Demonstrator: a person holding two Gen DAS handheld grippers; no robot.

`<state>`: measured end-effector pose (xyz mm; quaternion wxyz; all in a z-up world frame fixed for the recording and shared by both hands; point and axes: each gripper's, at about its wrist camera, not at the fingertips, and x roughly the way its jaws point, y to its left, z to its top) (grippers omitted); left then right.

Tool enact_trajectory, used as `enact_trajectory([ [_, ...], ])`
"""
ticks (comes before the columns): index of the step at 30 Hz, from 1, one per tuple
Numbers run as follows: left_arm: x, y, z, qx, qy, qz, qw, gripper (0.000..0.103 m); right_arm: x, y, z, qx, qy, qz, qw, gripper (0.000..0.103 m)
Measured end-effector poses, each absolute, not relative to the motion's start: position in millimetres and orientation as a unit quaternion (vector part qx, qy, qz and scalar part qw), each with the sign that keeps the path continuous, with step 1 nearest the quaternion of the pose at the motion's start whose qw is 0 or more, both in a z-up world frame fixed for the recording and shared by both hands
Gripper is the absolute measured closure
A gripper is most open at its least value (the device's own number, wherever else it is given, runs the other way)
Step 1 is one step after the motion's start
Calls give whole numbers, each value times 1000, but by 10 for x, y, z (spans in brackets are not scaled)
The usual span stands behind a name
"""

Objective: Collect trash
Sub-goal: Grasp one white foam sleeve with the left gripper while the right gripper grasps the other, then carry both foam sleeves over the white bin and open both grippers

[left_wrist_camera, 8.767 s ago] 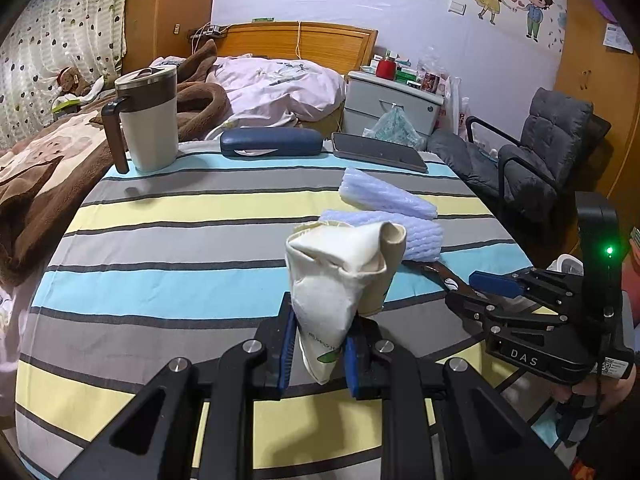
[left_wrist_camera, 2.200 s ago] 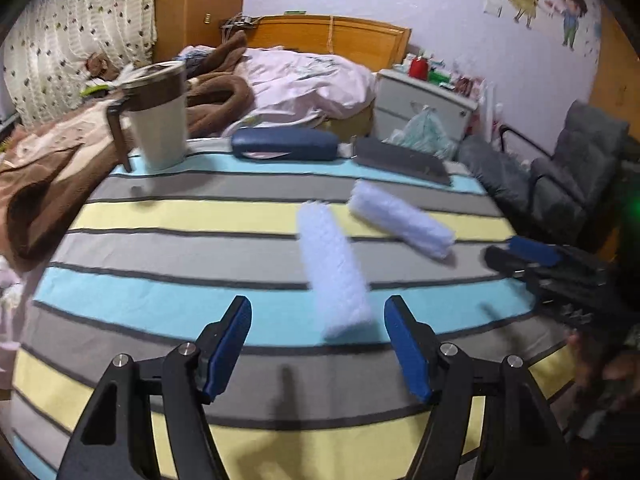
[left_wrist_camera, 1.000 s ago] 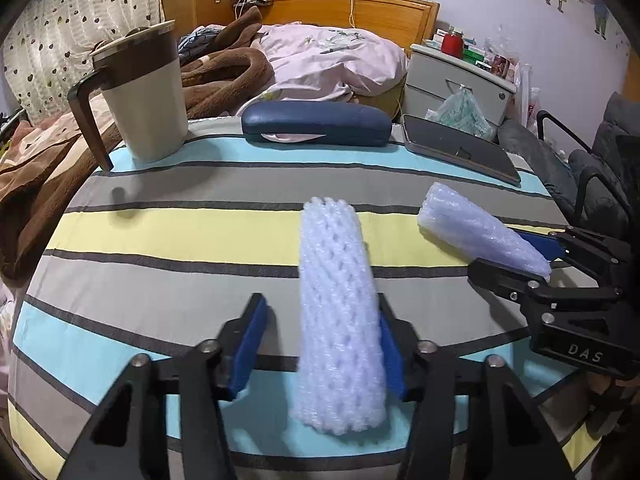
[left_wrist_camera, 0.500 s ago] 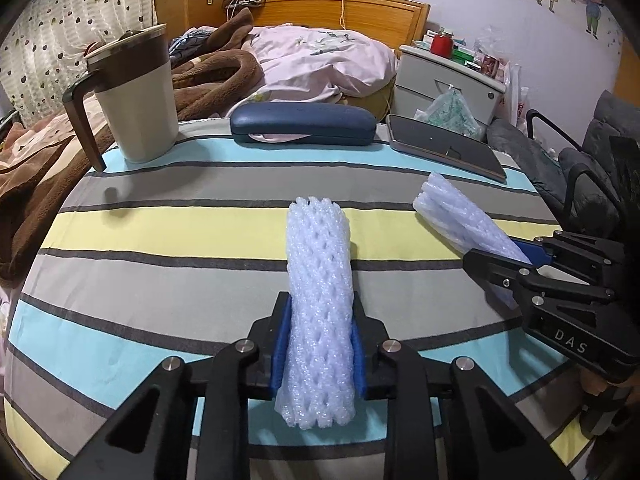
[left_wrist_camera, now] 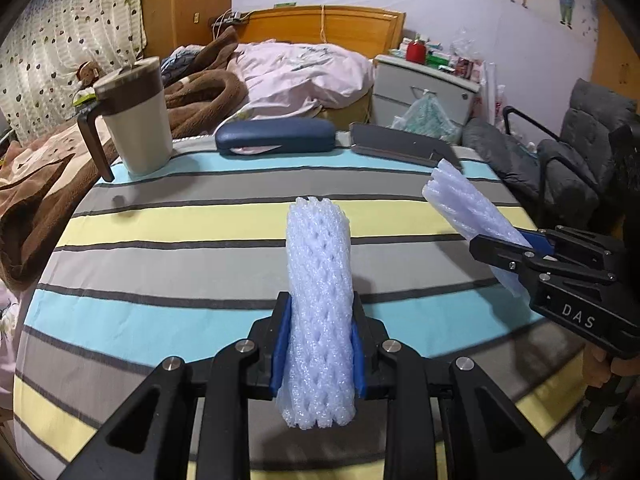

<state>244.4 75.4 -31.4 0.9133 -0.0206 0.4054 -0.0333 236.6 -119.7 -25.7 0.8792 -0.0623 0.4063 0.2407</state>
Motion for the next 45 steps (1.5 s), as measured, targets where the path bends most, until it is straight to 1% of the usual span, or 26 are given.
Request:
enact_trajectory([
  [11,1973,400,1,-7,373,-76,925,76,1897,-1530,-58,-32,382,211,899,75],
  [24,1534,-212,227,23,340,-141,929,76,1385,-2074,103,4,352,149,924,75],
  [34,1293,-834,247,41,327,-208,921,75,1004,-2510,159,16,340,64,938,74],
  [45,1197,-1553,157,69,338,-286,894,75,686,-3046,66,49,349,-44,935,74],
])
